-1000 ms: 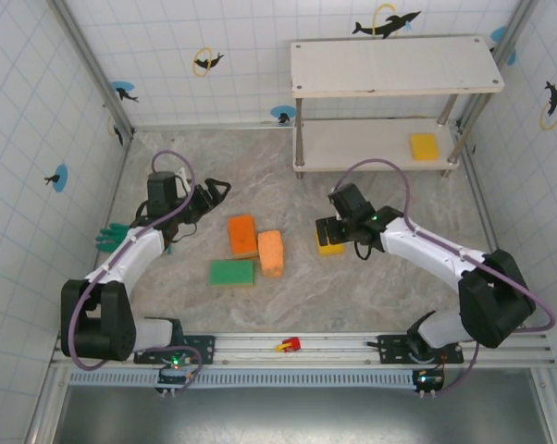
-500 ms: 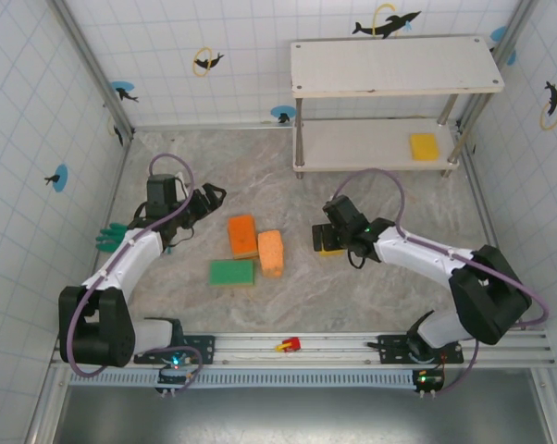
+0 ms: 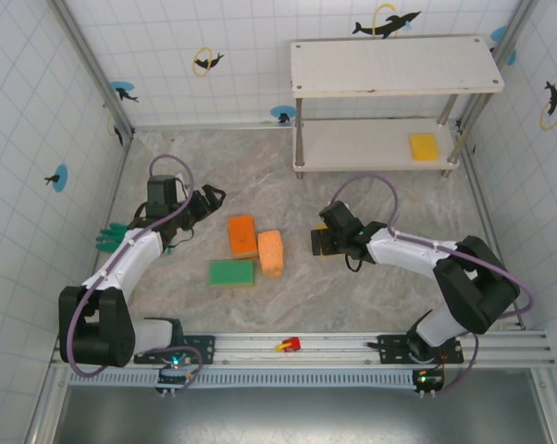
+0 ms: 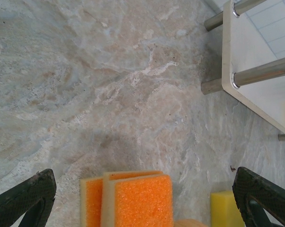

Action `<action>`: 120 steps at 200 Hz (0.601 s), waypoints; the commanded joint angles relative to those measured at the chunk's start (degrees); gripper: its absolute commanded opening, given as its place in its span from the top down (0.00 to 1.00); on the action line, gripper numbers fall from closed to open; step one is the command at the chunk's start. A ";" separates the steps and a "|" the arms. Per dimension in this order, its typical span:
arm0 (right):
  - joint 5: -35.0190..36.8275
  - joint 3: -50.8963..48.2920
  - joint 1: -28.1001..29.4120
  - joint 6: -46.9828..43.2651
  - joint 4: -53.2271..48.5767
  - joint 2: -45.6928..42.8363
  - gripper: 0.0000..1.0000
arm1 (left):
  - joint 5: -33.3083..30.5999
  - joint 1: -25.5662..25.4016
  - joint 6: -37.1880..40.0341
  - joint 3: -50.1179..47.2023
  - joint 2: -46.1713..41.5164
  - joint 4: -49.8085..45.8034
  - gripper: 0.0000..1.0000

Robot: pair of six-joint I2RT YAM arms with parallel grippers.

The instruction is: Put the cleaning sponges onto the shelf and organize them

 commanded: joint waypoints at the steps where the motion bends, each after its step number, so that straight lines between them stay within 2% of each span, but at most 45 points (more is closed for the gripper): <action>1: 1.01 -0.40 1.05 0.40 1.44 2.04 0.02 | -0.33 -0.16 -0.27 2.09 0.07 -1.66 0.03; 81: 7.12 1.01 3.54 0.07 0.16 5.46 0.00 | -0.34 -0.10 -0.60 2.50 0.23 -2.12 0.03; 120: 7.67 1.37 3.51 -0.45 -0.40 5.97 0.07 | 0.37 -0.11 -0.82 2.77 0.48 -2.07 0.03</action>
